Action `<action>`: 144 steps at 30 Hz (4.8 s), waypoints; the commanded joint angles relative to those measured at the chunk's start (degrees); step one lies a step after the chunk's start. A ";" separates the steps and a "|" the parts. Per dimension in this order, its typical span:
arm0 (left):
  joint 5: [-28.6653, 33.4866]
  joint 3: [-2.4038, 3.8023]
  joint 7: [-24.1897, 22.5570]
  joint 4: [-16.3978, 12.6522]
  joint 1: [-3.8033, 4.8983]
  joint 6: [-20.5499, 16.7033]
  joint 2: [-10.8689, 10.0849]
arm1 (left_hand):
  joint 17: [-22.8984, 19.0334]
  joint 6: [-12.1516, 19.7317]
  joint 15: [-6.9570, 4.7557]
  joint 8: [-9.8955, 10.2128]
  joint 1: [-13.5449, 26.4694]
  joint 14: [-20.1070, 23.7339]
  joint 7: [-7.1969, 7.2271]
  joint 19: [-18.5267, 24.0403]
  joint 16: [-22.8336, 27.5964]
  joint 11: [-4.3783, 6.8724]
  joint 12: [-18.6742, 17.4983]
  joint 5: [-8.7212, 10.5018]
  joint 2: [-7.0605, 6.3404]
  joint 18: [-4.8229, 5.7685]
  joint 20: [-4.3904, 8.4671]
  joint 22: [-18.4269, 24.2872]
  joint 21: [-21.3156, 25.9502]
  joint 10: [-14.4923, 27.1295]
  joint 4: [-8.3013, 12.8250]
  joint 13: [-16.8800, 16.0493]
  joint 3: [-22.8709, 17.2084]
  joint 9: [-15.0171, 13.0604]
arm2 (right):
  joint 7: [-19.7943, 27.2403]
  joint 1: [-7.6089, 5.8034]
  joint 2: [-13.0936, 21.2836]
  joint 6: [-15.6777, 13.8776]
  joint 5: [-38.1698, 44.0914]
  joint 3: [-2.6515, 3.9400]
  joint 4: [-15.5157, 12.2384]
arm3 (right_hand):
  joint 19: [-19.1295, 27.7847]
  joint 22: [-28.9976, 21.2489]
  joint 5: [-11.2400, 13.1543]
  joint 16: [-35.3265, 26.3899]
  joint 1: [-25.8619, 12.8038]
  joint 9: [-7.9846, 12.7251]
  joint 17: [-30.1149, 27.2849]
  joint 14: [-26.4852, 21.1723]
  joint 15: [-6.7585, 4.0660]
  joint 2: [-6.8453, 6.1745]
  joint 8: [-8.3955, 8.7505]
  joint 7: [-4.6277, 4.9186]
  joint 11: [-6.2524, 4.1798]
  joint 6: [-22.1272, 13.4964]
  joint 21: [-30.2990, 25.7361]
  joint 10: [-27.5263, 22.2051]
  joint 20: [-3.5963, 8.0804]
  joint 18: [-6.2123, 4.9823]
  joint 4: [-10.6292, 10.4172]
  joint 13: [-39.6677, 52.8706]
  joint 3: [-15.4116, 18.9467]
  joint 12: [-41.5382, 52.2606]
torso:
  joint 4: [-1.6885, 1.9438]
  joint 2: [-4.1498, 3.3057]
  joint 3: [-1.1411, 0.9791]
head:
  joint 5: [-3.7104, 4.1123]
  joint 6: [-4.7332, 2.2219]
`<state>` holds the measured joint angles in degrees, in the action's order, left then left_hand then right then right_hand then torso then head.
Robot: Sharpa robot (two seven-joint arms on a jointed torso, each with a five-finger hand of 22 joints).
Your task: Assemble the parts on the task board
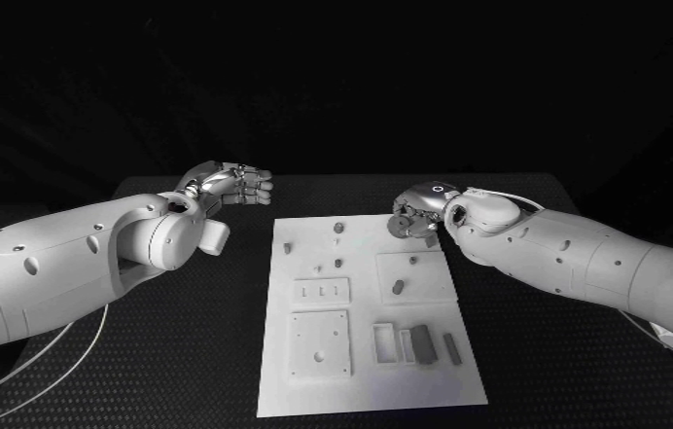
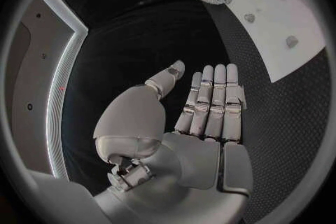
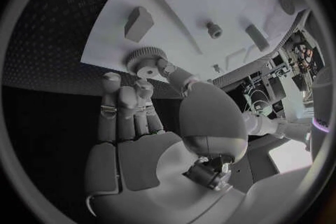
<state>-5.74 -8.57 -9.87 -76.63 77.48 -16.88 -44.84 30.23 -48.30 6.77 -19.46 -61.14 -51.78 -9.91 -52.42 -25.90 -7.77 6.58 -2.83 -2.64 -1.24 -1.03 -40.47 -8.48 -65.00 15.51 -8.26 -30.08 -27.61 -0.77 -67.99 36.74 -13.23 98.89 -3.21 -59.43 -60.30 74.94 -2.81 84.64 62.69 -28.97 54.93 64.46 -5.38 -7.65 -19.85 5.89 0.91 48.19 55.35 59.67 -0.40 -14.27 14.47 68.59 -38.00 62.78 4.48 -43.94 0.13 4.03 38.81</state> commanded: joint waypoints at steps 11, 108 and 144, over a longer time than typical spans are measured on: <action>-0.21 0.05 -0.11 -0.31 0.08 -0.01 -0.08 | 0.14 -0.23 0.30 0.27 0.31 -0.28 -0.33 0.07 0.24 -0.08 -0.24 -0.20 -0.31 -0.94 -0.30 -0.07 0.41 -0.30 -0.03 -0.09 0.22 0.08 | -0.44 0.95 0.31 -0.88 3.96 -0.61 -0.90 | -0.33 1.02 -0.07 0.63 1.25 -1.14 -0.52 0.47 -0.74 3.81 -1.56 -0.44 -1.58 11.33 0.72 0.35 0.62 -0.73 2.07 -0.84 -0.03 0.57 | 0.01 -0.02 -0.06 | 0.09 -0.27; -0.20 -0.01 0.49 0.23 0.07 0.84 0.28 | 0.65 -0.14 0.39 0.48 0.49 -0.28 -0.40 0.12 0.79 -0.15 -0.74 -0.18 -0.40 -0.95 -0.37 -0.17 0.61 -0.32 -0.16 -0.21 0.34 0.13 | 0.49 0.38 -3.38 4.72 -2.17 -0.83 0.30 | 1.17 1.00 -0.06 1.74 -5.40 1.38 -2.09 -2.29 1.46 -3.14 2.74 2.39 1.07 3.75 0.02 -3.48 -0.35 -0.73 -8.51 -4.15 1.79 1.86 | 0.04 -0.08 -0.07 | -0.12 -0.03; -0.23 -0.01 0.59 0.14 0.07 0.97 0.16 | 0.82 -0.17 0.39 0.51 0.40 -0.31 -0.39 0.12 0.93 -0.15 -0.87 -0.18 -0.40 -0.97 -0.38 -0.22 0.66 -0.38 -0.11 -0.26 0.31 0.12 | -2.58 1.25 -3.43 -1.18 3.32 -1.22 -1.36 | -0.51 0.94 -0.07 3.06 -3.26 -0.82 -3.06 -0.24 -0.66 -0.15 -1.05 -0.58 -1.68 11.34 1.51 -0.56 0.59 -0.73 -2.18 -5.83 0.89 3.19 | 0.00 -0.08 -0.11 | 0.09 0.09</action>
<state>-5.78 -8.62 -9.00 -76.35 77.48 -16.74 -44.73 30.94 -48.29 6.88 -19.25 -60.91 -51.89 -9.91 -52.42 -25.24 -7.77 5.94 -2.83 -2.87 -1.22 -1.03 -40.60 -8.03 -65.00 15.38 -8.47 -29.95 -27.58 -2.29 -67.49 33.26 -15.70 101.12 -3.97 -60.67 -60.32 74.94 -2.66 87.38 59.96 -29.17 51.92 63.90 -5.99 -7.93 -20.69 6.51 0.04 47.57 56.51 59.54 0.22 -14.13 12.51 62.79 -37.14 65.60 4.46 -44.03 0.01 4.08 38.90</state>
